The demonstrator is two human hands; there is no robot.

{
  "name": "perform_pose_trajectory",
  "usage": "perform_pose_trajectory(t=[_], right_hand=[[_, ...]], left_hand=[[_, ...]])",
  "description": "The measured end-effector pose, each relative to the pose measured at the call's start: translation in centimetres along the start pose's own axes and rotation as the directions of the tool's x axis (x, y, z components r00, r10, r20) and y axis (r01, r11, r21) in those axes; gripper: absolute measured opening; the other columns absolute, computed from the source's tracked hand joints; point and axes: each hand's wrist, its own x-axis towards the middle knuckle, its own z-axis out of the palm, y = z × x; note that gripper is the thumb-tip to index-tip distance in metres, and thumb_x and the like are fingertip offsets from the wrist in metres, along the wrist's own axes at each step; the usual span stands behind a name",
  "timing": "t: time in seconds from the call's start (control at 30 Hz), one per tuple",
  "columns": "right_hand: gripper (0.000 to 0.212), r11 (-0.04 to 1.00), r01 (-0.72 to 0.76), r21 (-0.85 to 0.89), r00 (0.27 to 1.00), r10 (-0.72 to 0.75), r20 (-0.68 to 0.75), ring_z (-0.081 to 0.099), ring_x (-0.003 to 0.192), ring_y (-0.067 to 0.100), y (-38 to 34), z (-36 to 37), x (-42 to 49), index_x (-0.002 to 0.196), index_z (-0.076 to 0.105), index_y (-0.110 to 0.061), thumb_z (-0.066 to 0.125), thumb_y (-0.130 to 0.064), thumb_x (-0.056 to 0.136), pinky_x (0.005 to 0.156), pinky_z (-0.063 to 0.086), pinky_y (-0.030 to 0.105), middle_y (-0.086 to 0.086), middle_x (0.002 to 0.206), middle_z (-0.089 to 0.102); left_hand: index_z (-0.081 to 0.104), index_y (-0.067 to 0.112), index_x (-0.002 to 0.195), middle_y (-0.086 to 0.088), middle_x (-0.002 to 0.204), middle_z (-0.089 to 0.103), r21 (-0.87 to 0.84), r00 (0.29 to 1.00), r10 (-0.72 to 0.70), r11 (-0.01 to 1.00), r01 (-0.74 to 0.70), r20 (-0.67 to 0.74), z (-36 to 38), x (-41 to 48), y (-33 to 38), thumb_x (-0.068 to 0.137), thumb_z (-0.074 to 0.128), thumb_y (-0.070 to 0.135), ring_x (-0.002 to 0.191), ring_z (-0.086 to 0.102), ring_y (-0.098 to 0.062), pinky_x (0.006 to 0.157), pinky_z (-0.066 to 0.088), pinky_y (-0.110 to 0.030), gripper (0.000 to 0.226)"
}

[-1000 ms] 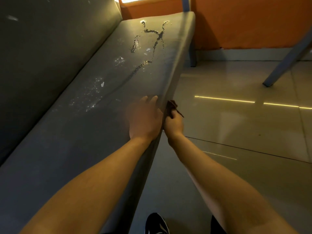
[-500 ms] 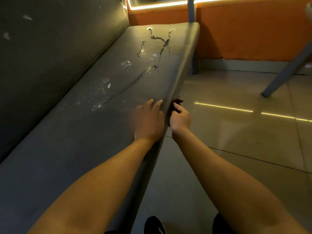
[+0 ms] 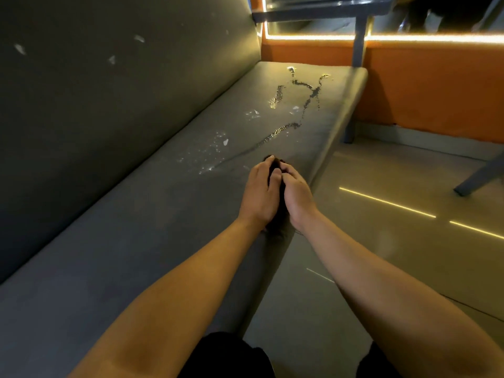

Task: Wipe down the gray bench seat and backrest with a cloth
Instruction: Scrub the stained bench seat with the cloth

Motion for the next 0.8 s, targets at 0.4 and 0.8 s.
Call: perform_pose_trajectory(t=[0.4,0.8], right_hand=[[0.044,0.186,0.200,-0.962,0.942,-0.307,0.136,0.037,0.143,0.022,0.4,-0.3,4.7,0.142,0.055,-0.024,0.046,-0.013,0.100,0.116,0.024,0.042,-0.003,0.149,0.050],[0.040,0.149,0.129,-0.980,0.881,-0.472,0.045,0.033,0.148,0.018,3.8,-2.9,5.9,0.145,0.052,-0.018,0.045,-0.019,0.106,0.119,0.021,0.036,0.000,0.154,0.048]], left_hand=[[0.059,0.011,0.138,-0.008,0.140,0.057,0.162,0.946,-0.110,0.973,0.166,-0.305,-6.2,4.9,-5.8,0.100,0.048,0.005,0.130,0.052,-0.023,0.110,0.041,-0.031,0.040],[0.060,0.016,0.140,-0.004,0.148,0.055,0.311,0.995,0.075,0.946,-0.090,0.062,0.4,3.7,-4.3,0.104,0.048,0.015,0.139,0.047,-0.020,0.117,0.037,-0.037,0.038]])
